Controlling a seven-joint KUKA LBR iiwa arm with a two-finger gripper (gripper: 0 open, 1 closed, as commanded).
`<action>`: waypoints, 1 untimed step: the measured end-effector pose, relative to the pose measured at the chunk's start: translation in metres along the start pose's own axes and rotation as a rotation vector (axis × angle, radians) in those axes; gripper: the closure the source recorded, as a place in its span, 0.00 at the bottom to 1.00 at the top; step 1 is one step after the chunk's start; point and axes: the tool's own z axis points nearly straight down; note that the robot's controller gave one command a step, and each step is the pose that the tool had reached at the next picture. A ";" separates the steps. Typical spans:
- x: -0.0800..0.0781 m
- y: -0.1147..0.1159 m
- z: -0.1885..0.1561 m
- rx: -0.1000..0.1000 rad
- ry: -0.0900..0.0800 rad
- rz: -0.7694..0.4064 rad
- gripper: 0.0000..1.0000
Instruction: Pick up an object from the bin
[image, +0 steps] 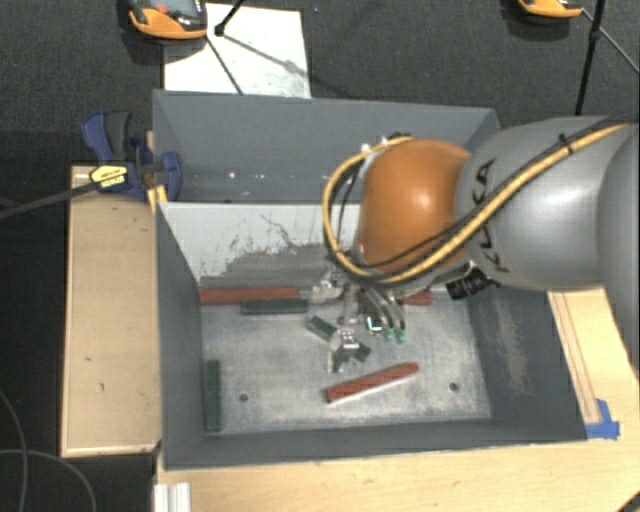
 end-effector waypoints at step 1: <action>-0.002 -0.001 -0.004 -0.001 -0.008 0.004 0.00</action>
Offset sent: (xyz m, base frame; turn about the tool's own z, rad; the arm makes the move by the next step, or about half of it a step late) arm 0.0282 -0.0461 -0.0992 0.0852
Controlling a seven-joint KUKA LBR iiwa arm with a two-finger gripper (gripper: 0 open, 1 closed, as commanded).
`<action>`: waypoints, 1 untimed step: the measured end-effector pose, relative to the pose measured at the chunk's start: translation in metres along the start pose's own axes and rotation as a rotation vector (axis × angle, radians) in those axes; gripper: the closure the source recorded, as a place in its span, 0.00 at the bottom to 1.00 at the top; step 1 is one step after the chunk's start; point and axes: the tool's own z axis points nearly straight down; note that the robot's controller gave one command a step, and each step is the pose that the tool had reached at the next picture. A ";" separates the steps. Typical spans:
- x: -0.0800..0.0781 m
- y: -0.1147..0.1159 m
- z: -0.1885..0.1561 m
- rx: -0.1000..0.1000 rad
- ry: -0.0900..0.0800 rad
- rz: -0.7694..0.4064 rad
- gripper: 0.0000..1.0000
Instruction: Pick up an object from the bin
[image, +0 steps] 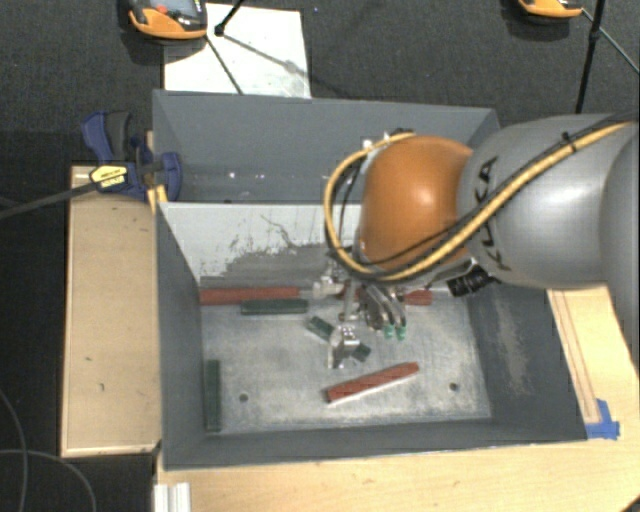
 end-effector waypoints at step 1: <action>-0.017 -0.025 0.056 -0.002 -0.006 0.047 0.00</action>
Offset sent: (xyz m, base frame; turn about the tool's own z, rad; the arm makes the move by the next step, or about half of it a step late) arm 0.0291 -0.0371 -0.1036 0.2816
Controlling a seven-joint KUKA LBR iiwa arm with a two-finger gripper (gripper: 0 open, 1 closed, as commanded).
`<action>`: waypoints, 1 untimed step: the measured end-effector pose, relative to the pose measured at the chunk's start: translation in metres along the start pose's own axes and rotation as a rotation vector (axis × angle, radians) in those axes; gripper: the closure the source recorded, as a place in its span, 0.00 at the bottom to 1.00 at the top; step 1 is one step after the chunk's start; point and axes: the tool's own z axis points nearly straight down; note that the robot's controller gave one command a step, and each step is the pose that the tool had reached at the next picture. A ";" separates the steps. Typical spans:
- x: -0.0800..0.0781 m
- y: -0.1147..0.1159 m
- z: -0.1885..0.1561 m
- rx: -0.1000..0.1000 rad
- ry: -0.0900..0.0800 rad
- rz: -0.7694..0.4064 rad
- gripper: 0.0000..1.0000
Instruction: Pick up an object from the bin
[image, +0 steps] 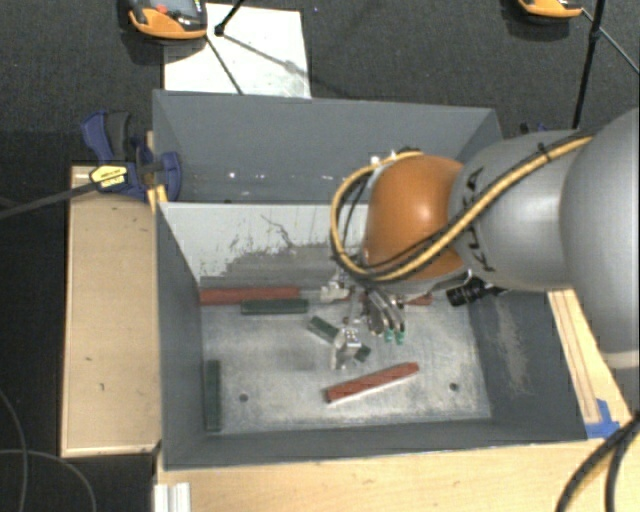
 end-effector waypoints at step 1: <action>-0.009 -0.010 0.041 0.003 0.007 0.216 0.00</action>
Offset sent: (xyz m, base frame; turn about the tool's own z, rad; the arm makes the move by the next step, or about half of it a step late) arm 0.0088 -0.0086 -0.0475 0.3843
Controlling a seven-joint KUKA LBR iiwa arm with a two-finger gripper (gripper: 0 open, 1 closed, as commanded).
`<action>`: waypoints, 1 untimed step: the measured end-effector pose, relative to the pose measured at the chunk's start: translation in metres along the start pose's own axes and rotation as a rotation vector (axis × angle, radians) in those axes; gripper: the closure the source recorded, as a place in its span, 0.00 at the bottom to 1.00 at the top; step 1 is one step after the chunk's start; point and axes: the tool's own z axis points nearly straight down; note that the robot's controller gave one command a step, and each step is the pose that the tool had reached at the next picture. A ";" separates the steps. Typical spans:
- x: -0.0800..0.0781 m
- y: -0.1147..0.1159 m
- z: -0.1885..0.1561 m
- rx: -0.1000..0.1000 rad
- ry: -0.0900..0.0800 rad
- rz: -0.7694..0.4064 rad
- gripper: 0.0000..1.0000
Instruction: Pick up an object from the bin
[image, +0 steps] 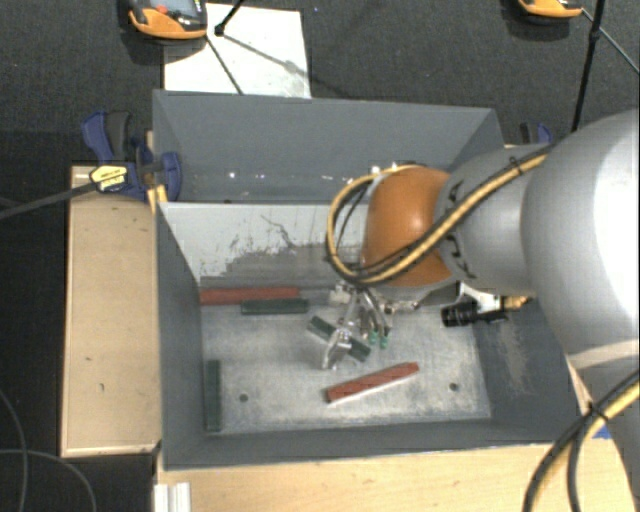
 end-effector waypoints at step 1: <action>-0.002 0.003 0.004 -0.003 -0.002 0.126 0.00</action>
Offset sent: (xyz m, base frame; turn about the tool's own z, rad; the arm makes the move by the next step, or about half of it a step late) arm 0.0000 0.0000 0.0000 0.0000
